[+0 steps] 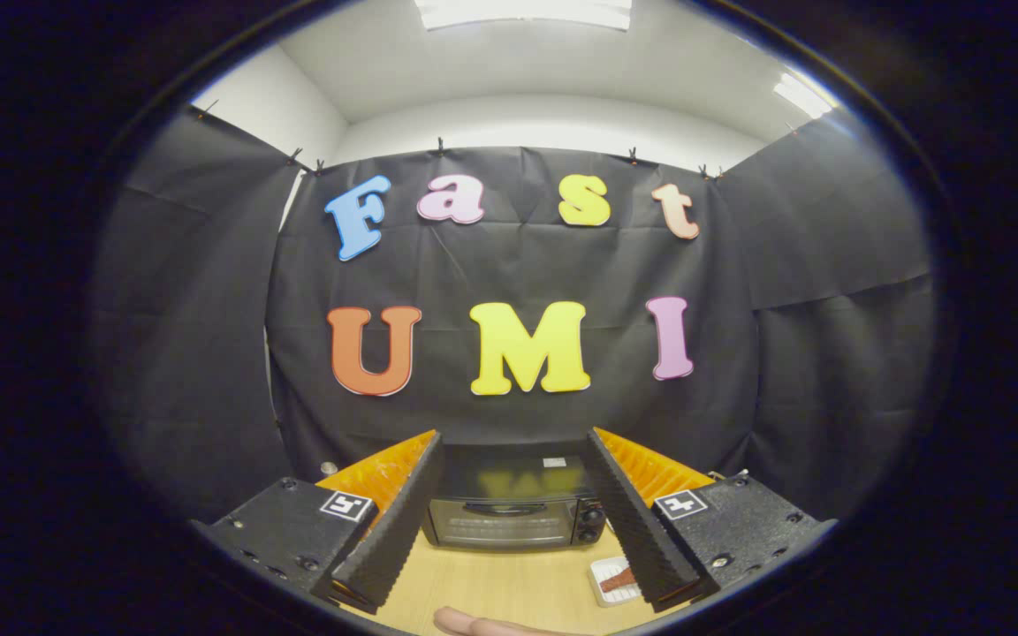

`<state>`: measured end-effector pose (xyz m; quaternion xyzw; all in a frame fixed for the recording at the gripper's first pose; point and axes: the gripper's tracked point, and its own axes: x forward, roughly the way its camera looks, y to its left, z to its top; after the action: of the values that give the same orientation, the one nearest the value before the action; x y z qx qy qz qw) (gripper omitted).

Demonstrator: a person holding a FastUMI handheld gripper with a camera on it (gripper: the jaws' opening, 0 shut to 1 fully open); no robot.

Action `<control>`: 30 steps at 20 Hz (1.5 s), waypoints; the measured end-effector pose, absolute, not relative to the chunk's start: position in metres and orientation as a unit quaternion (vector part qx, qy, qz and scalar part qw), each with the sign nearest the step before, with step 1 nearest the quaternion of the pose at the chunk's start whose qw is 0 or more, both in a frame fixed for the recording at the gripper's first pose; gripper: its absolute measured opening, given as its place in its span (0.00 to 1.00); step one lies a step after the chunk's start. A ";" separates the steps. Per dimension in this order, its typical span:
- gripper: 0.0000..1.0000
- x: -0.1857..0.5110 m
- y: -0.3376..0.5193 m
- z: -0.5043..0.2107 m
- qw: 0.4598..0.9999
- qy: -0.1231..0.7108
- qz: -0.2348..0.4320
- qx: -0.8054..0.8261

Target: Open the toaster oven, put the food inside, and close the toaster oven door.

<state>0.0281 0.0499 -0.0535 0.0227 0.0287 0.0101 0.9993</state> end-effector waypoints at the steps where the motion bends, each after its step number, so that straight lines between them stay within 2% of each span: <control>1: 1.00 0.038 0.047 -0.062 0.999 0.032 0.008 0.018; 4: 1.00 0.078 0.048 -0.095 0.998 0.056 0.003 0.022; 14: 1.00 0.215 0.065 -0.250 0.973 0.229 0.006 0.032; 18: 1.00 0.249 0.055 -0.277 0.969 0.245 -0.006 -0.018; 23: 1.00 0.259 0.066 -0.307 0.954 0.297 0.011 0.029; 30: 1.00 0.250 0.065 -0.309 0.952 0.306 0.008 0.024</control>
<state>0.2500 0.0647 -0.3092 0.0237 0.3057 0.0078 0.9518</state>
